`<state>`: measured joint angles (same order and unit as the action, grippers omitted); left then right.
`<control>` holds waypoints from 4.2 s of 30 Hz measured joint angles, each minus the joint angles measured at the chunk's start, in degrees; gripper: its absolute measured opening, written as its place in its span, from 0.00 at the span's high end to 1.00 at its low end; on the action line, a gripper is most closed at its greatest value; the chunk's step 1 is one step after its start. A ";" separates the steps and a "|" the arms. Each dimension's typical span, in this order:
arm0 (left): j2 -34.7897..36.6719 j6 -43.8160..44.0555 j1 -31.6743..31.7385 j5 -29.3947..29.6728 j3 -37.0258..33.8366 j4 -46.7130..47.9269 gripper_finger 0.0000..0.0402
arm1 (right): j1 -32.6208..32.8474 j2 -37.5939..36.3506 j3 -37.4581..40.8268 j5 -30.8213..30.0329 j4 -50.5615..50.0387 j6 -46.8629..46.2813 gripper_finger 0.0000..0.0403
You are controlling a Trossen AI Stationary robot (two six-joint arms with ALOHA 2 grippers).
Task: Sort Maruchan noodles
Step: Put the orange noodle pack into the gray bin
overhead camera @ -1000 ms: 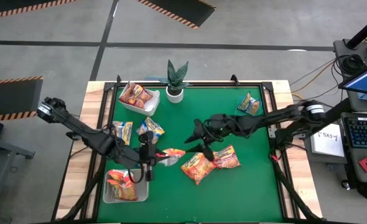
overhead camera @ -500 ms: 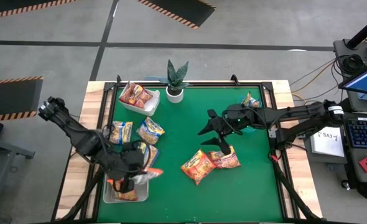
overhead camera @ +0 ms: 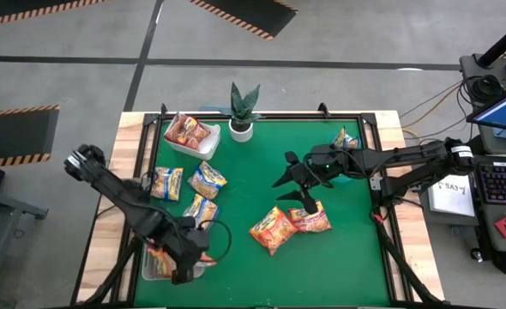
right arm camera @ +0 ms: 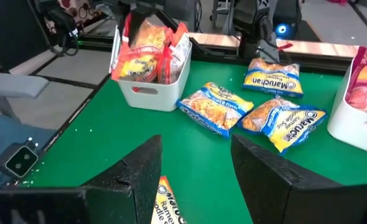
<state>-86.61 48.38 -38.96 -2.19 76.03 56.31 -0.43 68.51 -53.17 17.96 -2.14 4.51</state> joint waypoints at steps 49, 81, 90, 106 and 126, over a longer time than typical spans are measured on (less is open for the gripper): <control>1.07 31.69 -18.64 16.52 3.85 15.54 0.76 | 0.02 0.20 0.07 0.00 -2.33 -4.33 0.55; -20.92 23.23 -16.20 11.87 11.19 18.71 1.00 | 0.02 0.20 0.07 -0.01 -2.19 -3.24 0.55; -21.00 22.84 -16.02 17.33 7.63 13.91 1.00 | 0.02 0.20 0.07 -0.02 -2.01 -3.06 0.55; -16.62 20.68 -16.06 13.98 10.62 17.81 1.00 | 0.02 0.20 0.07 -0.02 -2.03 -3.91 0.55; -18.23 20.18 -15.69 11.85 -2.60 4.42 1.00 | 0.02 0.20 0.07 -0.02 -2.03 -3.89 0.55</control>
<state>-104.84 68.56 -54.65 9.66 73.42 60.73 -0.40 68.71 -53.10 17.93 -4.16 0.62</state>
